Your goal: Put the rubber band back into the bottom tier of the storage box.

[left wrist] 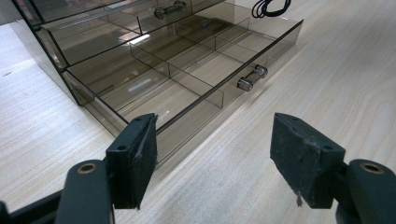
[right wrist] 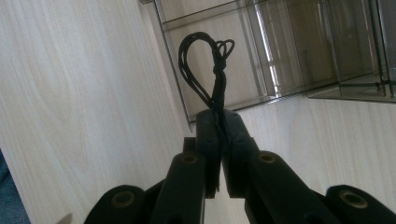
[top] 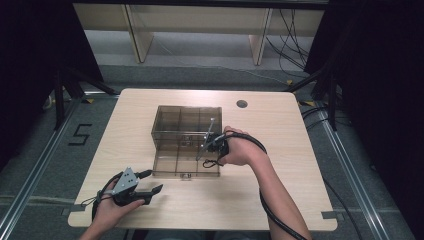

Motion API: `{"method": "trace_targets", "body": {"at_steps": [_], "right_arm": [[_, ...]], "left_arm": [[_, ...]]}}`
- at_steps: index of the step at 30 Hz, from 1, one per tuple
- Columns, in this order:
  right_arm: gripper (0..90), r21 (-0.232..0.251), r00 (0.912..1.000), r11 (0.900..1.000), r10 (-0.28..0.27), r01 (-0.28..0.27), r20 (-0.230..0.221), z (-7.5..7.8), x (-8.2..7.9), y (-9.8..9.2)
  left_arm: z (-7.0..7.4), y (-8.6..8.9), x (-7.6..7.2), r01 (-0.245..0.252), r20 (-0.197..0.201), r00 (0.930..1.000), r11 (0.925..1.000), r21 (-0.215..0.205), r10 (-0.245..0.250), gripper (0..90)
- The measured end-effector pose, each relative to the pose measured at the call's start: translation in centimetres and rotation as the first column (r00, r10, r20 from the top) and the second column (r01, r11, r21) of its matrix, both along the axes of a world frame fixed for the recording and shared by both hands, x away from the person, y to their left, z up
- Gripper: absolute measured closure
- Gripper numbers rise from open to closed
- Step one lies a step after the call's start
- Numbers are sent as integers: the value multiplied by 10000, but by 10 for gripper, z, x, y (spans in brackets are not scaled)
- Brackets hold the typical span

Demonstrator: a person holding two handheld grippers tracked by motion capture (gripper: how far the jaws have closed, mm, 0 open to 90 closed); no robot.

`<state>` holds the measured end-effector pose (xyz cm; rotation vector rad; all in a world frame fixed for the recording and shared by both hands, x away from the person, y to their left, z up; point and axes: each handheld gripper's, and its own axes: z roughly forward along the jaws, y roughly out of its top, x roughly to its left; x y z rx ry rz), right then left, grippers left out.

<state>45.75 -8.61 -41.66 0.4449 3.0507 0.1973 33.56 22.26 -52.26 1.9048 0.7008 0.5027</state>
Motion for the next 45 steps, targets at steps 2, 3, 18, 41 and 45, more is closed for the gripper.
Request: {"method": "trace_targets", "body": {"at_steps": [2, 3, 18, 41, 45], "right_arm": [[877, -12, 10000, 10000, -8, 8, 32, 0, 1, 1], [877, 27, 10000, 10000, 68, -68, 47, 0, 1, 1], [875, -17, 10000, 10000, 43, -43, -7, -2, 4, 11], [873, -81, 10000, 10000, -2, 2, 1, -5, 8, 17], [873, -38, 9999, 9999, -109, 109, 47, -6, 8, 17]], "left_arm": [[0, 0, 0, -14, 16, 10000, 10000, -25, 14, 316], [0, 0, 0, -20, 15, 10000, 10000, -11, 20, 316], [0, 0, -1, -38, 4, 10000, 10000, 23, 38, 316], [0, 0, 0, 54, 24, 10000, 10000, 6, -54, 316], [1, 0, -1, -9, -5, 10000, 10000, 96, 9, 316]]}}
